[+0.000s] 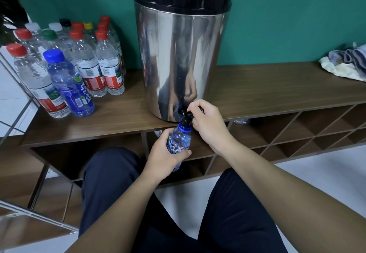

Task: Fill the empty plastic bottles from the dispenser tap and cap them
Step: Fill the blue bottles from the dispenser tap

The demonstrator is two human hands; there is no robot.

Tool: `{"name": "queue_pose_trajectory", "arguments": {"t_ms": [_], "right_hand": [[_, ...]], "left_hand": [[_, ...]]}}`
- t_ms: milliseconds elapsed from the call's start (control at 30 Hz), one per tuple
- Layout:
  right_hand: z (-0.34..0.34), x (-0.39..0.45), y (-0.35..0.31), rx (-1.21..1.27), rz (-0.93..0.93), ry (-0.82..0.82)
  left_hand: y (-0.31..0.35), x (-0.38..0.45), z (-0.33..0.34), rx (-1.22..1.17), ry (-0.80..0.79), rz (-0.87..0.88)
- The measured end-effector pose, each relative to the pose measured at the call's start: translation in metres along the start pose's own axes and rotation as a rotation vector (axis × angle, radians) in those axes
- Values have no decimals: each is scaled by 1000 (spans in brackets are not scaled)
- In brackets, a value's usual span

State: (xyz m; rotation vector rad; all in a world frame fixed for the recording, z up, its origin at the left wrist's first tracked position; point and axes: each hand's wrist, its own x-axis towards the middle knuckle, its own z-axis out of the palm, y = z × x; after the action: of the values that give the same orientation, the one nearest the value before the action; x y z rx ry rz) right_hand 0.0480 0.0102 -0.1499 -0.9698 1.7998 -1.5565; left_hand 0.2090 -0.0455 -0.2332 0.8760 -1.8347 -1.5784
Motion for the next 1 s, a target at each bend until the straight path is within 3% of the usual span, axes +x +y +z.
{"name": "queue_pose_trajectory", "arguments": {"t_ms": [1000], "right_hand": [[3, 0, 7, -10, -45, 27]], "left_hand": [[0, -2, -1, -80, -9, -14]]}}
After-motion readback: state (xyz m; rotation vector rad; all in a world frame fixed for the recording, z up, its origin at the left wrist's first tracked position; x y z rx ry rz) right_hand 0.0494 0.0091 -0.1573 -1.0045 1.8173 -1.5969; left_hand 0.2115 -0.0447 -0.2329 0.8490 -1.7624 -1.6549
